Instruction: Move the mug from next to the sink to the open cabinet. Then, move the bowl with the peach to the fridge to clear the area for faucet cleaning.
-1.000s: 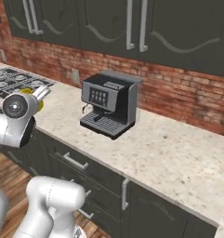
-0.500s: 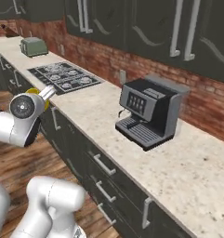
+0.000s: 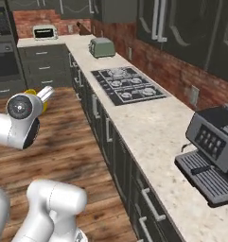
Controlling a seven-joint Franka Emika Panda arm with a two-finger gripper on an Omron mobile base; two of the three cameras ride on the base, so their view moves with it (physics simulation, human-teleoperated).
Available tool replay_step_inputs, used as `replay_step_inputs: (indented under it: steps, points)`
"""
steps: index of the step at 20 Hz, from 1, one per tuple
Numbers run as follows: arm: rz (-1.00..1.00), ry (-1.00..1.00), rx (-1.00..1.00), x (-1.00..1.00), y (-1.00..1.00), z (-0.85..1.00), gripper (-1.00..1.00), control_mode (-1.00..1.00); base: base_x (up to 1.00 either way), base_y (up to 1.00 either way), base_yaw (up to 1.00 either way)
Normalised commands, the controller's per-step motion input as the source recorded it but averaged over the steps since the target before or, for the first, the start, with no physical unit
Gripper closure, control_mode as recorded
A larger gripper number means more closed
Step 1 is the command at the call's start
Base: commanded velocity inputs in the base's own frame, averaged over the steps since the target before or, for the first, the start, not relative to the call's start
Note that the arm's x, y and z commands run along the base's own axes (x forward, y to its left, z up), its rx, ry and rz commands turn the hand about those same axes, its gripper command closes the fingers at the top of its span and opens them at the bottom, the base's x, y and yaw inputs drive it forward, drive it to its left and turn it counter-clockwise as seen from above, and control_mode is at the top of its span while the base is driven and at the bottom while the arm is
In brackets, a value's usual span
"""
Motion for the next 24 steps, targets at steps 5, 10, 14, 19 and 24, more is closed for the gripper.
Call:
replay_step_inputs:
  steps: [5, 10, 14, 19, 24]
  points:
    - [0.0, 0.0, 0.0, 0.0, 0.0, 0.0, 1.0, 1.0, 0.97, 0.64, 0.38]
    - [0.0, 0.0, 0.0, 0.0, 0.0, 0.0, 1.0, 1.0, 1.0, 0.61, 0.21]
    - [0.0, 0.0, 0.0, 0.0, 0.0, 0.0, 1.0, 1.0, 1.0, 0.6, 0.15]
    - [0.0, 0.0, 0.0, 0.0, 0.0, 0.0, 1.0, 1.0, 1.0, 0.48, 0.13]
    - [0.0, 0.0, 0.0, 0.0, 0.0, 0.0, 1.0, 1.0, 1.0, 0.46, 0.12]
